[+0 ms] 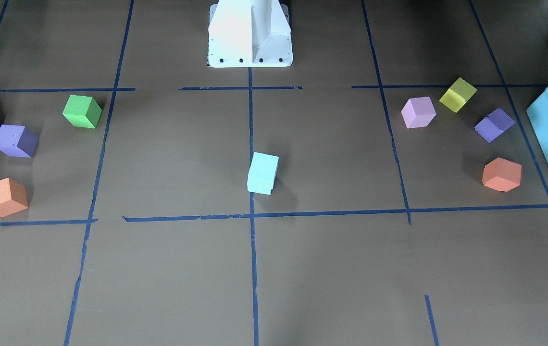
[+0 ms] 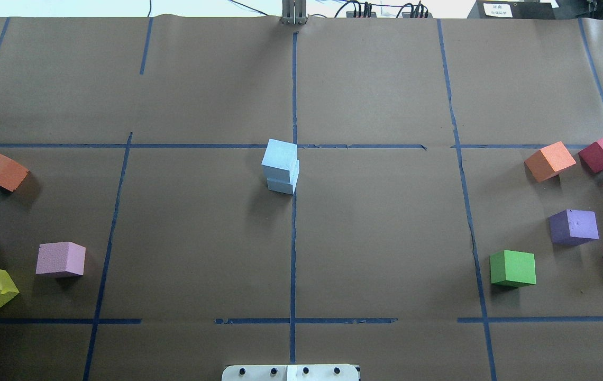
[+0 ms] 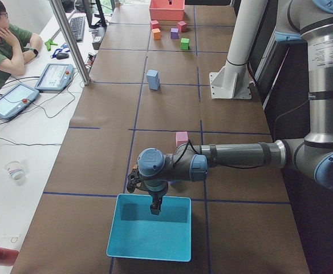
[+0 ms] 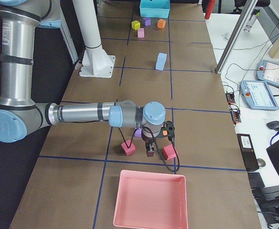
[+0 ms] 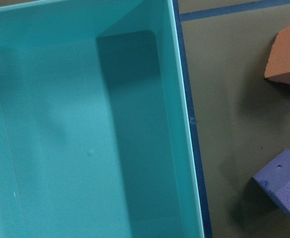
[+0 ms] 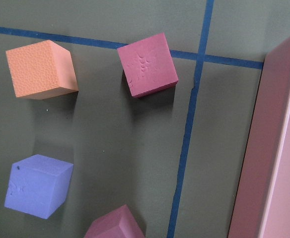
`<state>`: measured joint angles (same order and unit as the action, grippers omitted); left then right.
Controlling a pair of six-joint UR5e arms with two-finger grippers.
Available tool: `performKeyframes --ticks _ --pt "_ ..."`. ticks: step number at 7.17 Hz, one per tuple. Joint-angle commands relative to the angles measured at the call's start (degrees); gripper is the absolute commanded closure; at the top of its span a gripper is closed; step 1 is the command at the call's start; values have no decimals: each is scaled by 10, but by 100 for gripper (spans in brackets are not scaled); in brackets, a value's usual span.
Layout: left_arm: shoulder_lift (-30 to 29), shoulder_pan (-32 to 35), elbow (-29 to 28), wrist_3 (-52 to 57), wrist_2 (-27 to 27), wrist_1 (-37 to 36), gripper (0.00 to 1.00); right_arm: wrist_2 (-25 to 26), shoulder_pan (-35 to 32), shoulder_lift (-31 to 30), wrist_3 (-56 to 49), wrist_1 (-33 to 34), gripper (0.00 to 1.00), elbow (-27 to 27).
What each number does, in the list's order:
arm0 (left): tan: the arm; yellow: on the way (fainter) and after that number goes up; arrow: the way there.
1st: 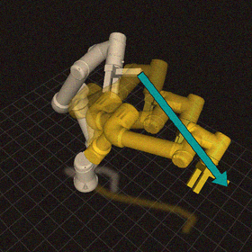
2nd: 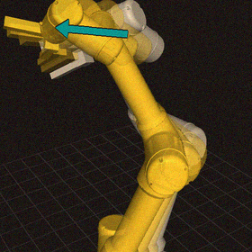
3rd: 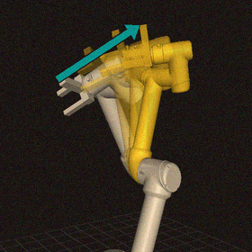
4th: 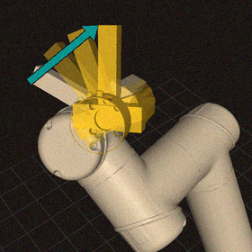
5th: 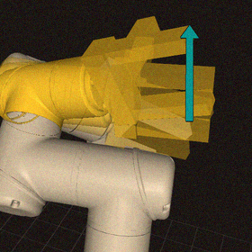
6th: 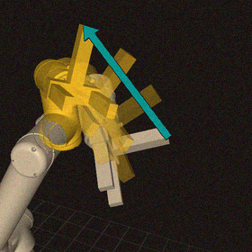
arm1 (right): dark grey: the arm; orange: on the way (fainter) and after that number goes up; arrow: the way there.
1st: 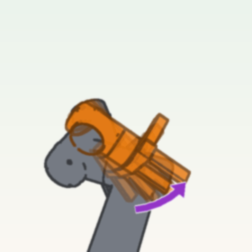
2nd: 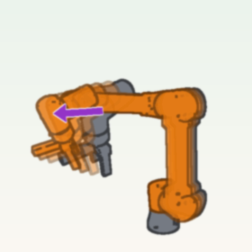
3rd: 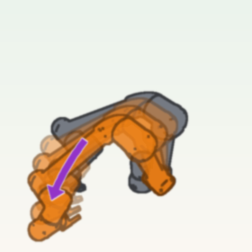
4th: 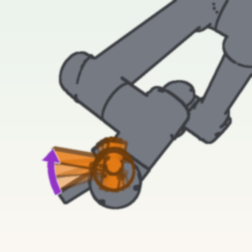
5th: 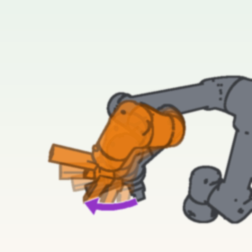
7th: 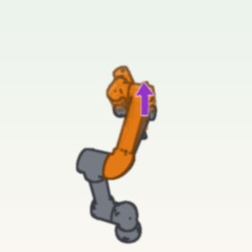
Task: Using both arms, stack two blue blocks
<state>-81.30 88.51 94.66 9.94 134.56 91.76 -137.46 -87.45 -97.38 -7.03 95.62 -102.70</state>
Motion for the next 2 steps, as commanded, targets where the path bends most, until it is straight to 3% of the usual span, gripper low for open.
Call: performKeyframes --ticks 1,2 --pt "0 0 0 0 0 0 0 0 0 0 0 0 0 0" --pt "0 0 -1 1 0 0 0 0 0 0 0 0 0 1"
